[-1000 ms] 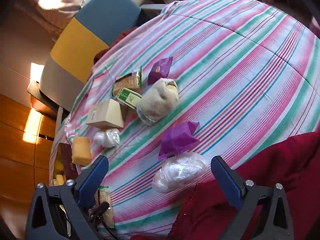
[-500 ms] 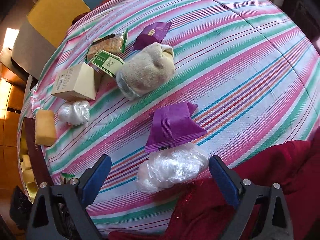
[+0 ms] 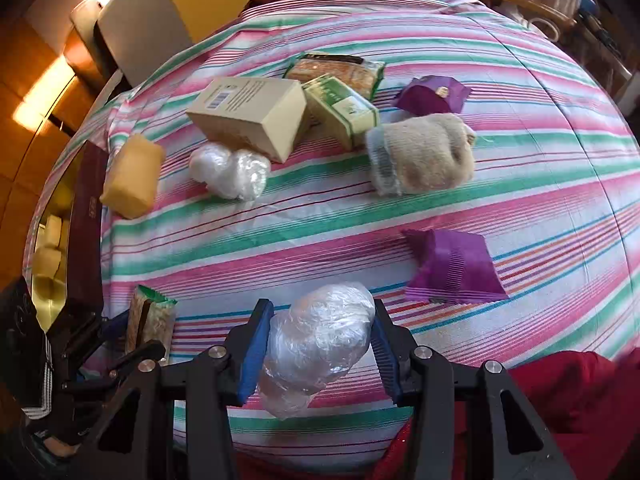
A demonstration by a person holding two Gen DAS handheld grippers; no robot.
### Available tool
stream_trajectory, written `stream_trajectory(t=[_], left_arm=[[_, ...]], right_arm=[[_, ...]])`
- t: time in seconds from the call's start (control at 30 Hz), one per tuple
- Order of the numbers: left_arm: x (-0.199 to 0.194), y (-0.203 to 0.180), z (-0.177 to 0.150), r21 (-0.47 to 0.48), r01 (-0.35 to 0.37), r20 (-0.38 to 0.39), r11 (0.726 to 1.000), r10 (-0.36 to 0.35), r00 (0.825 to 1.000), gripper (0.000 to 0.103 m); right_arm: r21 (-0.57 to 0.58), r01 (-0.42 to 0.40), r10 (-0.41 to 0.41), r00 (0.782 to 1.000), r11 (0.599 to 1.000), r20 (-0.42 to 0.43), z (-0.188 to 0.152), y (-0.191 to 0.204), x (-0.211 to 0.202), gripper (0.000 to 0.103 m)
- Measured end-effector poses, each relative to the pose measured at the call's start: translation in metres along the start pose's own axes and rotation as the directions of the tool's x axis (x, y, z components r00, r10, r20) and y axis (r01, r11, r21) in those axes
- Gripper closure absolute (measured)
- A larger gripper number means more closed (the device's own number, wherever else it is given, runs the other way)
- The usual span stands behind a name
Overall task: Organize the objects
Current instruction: 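Grasp the plastic-wrapped bundle with the right tool while the left tool holds the cracker packet, then carry the cracker packet into the gold tray and open the left tool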
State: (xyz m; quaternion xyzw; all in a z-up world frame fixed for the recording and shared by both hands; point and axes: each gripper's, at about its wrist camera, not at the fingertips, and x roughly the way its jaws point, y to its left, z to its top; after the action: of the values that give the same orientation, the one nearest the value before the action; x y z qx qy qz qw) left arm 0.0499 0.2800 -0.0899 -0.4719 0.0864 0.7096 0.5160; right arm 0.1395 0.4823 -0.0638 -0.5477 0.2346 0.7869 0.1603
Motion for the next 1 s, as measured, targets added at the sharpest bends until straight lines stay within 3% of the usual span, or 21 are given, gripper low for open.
stream_trajectory(t=[0.33, 0.4, 0.87, 0.93, 0.97, 1.0], left_arm=[[0.000, 0.001, 0.000, -0.003, 0.003, 0.001, 1.000, -0.003, 1.000, 0.056], [0.001, 0.001, -0.001, -0.003, 0.003, 0.001, 1.000, -0.003, 1.000, 0.056], [0.001, 0.000, -0.001, 0.007, -0.005, 0.000, 1.000, 0.005, 1.000, 0.056], [0.002, -0.001, 0.000, 0.012, -0.011, -0.004, 1.000, 0.011, 1.000, 0.057], [0.002, -0.003, 0.002, 0.016, -0.019, -0.009, 1.000, 0.019, 1.000, 0.057], [0.002, -0.005, 0.003, 0.026, -0.031, -0.013, 0.999, 0.031, 0.999, 0.058]], right_arm=[[-0.046, 0.062, -0.064, 0.997, 0.997, -0.053, 0.006, 0.014, 0.032, 0.049], [-0.036, 0.036, -0.038, 0.998, 0.999, -0.042, 0.006, 0.015, 0.032, 0.035], [0.029, 0.010, -0.009, 1.000, 1.000, -0.023, 0.007, 0.003, 0.030, 0.031], [0.010, 0.034, -0.034, 0.999, 0.999, -0.018, 0.006, 0.003, 0.030, 0.038], [-0.007, 0.057, -0.058, 0.998, 0.998, -0.011, 0.006, 0.005, 0.029, 0.054], [-0.018, 0.069, -0.069, 0.998, 0.997, -0.003, 0.006, 0.005, 0.028, 0.061]])
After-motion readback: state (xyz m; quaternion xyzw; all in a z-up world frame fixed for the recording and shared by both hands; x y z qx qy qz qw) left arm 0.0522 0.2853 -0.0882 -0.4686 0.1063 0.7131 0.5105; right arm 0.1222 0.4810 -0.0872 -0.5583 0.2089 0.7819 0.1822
